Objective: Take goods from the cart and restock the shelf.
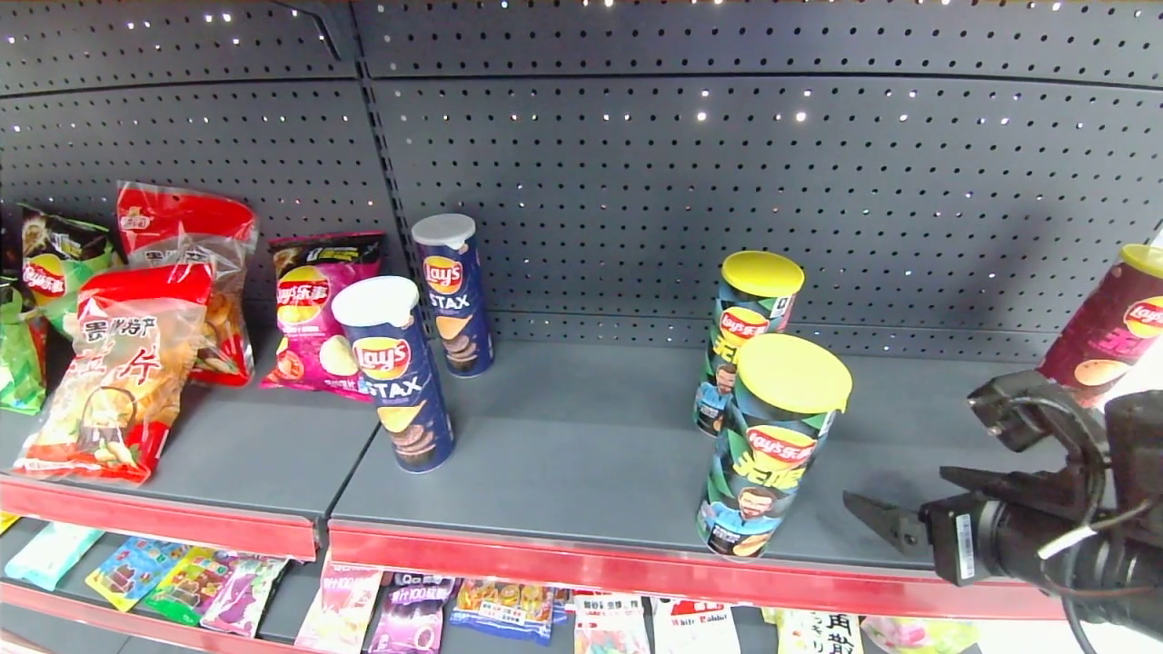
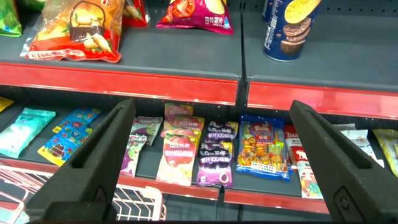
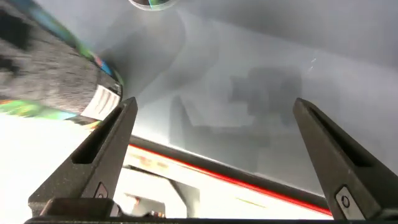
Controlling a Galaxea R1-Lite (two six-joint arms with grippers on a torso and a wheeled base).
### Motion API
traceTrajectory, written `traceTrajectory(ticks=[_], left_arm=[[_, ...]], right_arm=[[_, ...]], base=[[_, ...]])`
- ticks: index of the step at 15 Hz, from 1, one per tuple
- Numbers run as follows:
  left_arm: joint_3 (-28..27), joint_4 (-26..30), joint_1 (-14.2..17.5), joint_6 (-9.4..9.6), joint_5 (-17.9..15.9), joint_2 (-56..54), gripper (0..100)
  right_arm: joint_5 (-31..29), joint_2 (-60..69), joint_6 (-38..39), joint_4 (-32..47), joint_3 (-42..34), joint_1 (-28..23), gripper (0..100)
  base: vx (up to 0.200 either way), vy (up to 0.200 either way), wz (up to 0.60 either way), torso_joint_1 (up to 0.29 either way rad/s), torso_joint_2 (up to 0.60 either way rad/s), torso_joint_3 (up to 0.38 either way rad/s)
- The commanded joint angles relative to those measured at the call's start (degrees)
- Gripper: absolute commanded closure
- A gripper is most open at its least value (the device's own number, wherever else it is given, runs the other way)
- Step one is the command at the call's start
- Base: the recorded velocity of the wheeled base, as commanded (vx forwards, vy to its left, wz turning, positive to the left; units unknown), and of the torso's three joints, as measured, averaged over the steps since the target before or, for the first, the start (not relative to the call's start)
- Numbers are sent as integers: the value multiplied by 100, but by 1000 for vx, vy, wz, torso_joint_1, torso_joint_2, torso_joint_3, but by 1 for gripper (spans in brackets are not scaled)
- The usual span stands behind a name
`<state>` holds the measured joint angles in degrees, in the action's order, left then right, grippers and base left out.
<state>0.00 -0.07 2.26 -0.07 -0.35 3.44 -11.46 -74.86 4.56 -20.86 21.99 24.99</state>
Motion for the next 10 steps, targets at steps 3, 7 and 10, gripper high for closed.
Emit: traceTrajectory(ticks=[3,7,10], left_arm=[[0,-1,3,-1,0,8,0],[0,-1,3,-1,0,8,0],[0,-1,3,-1,0,8,0]], right_arm=[[179,1527,-535,99,-890,-328,0],[627,2819,-966,126,-1241,-996,0],[1339,3514,-1256,310,-1558,-1049,0]], base=[[0,0,0,0,0,0],[0,0,0,0,0,0],[0,0,0,0,0,0]])
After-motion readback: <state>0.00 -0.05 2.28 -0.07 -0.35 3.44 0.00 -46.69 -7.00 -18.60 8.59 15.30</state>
